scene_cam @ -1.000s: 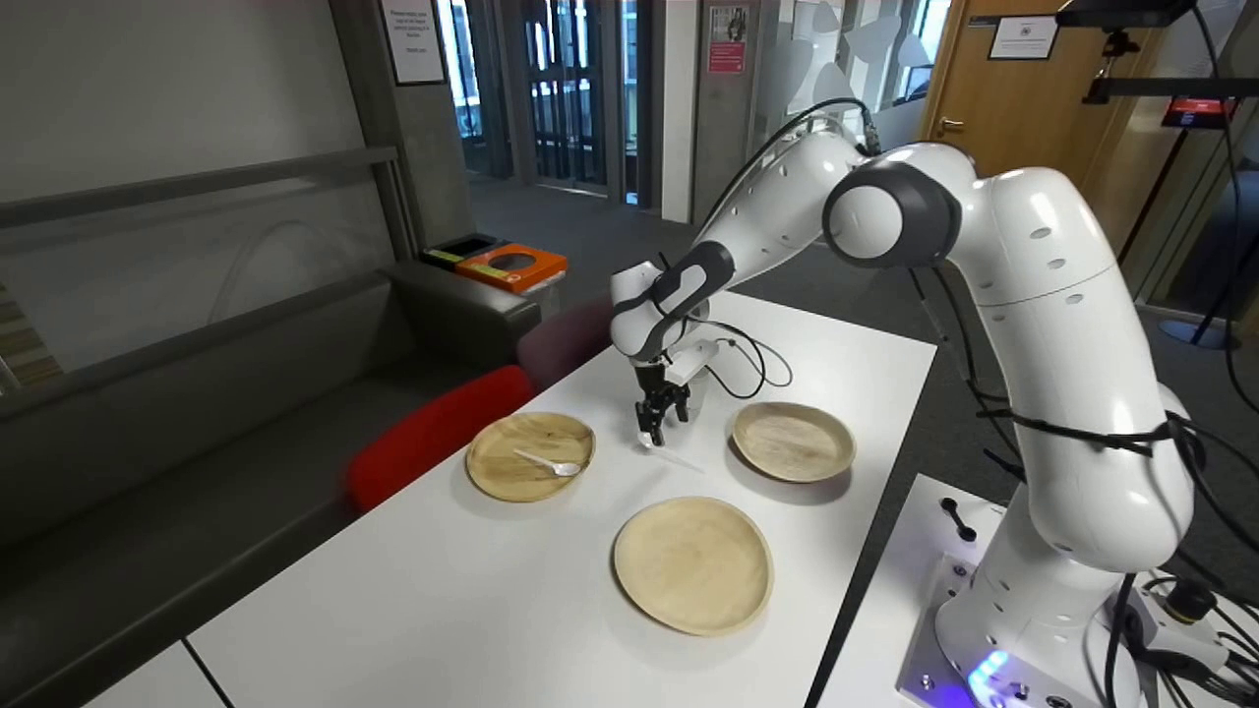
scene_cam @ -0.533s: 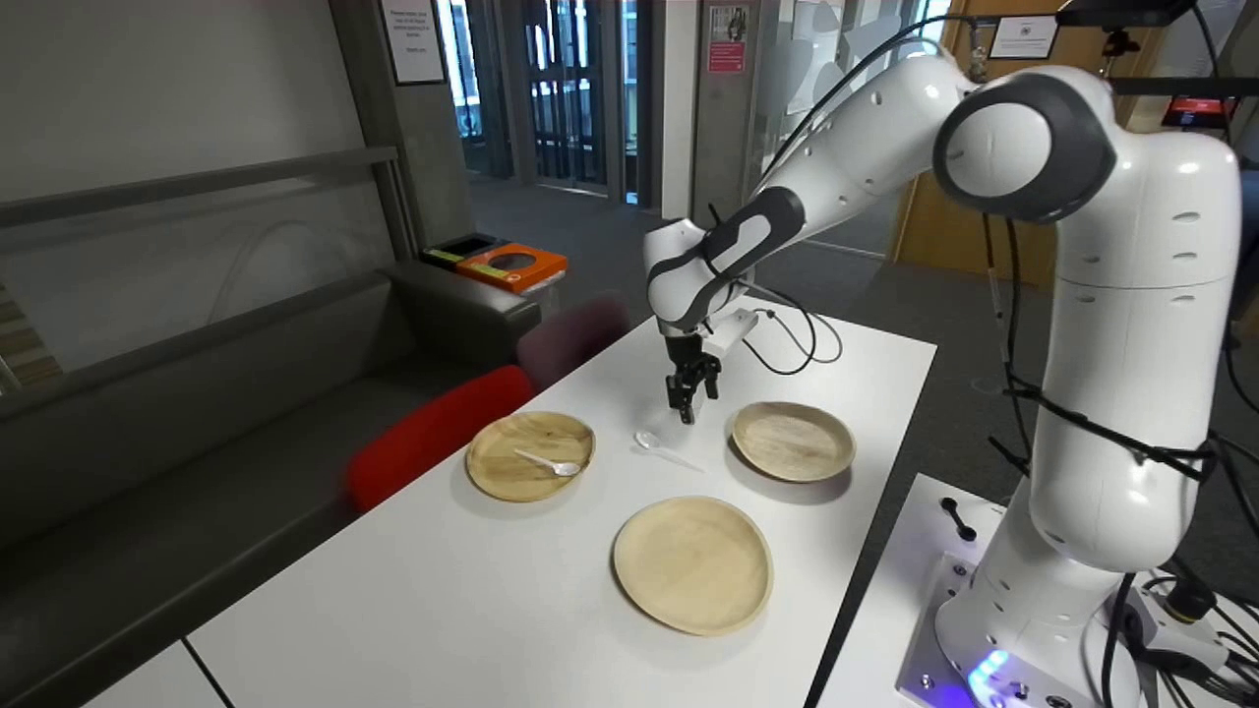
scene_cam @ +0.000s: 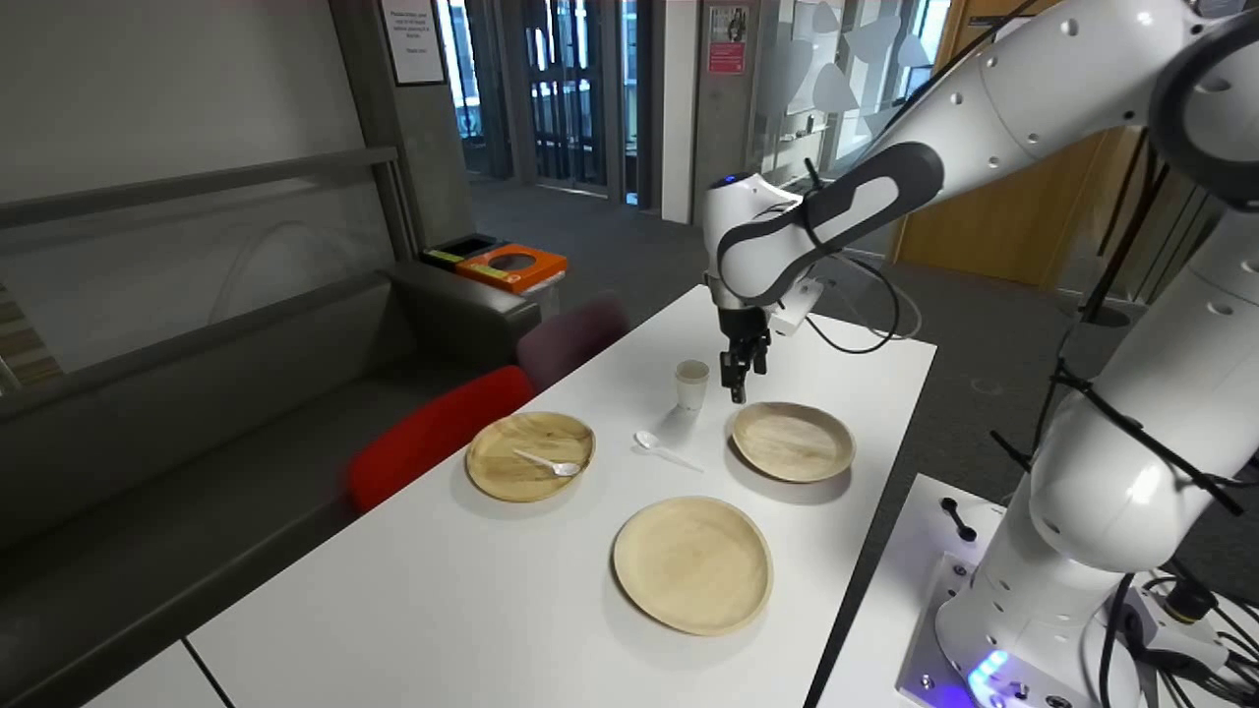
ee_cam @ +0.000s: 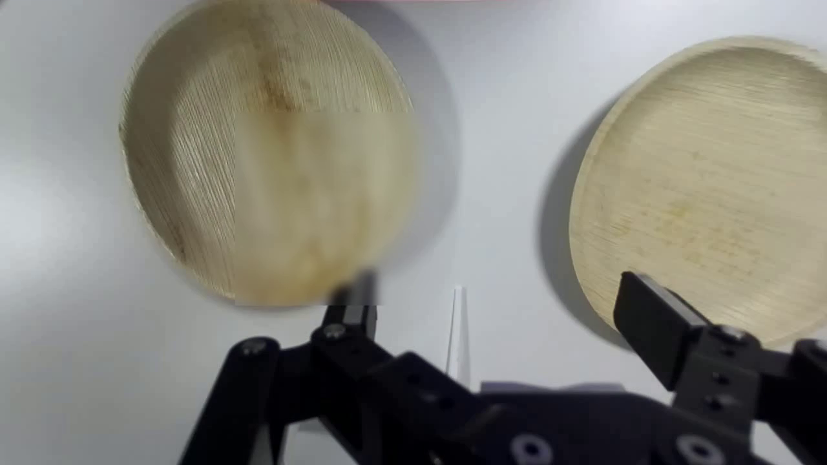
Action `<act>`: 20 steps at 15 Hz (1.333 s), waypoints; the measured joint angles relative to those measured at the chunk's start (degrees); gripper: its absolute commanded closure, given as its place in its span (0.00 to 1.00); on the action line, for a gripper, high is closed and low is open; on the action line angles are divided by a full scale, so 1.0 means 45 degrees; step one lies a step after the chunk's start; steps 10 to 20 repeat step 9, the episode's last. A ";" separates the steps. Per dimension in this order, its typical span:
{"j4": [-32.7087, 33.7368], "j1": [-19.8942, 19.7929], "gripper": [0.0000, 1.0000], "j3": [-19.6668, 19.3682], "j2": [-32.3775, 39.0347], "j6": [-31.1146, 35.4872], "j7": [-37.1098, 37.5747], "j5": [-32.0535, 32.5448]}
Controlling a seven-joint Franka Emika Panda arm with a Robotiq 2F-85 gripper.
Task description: Take the spoon off of the wooden plate
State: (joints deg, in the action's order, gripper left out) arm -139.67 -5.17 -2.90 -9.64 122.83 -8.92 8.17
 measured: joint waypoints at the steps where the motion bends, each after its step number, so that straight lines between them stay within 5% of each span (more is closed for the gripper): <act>1: -0.0472 -0.0003 0.00 -0.0049 -0.0635 -0.0001 -0.0002 0.0081; 20: -0.0614 0.0010 0.00 -0.0064 -0.0567 0.0006 0.0008 0.0082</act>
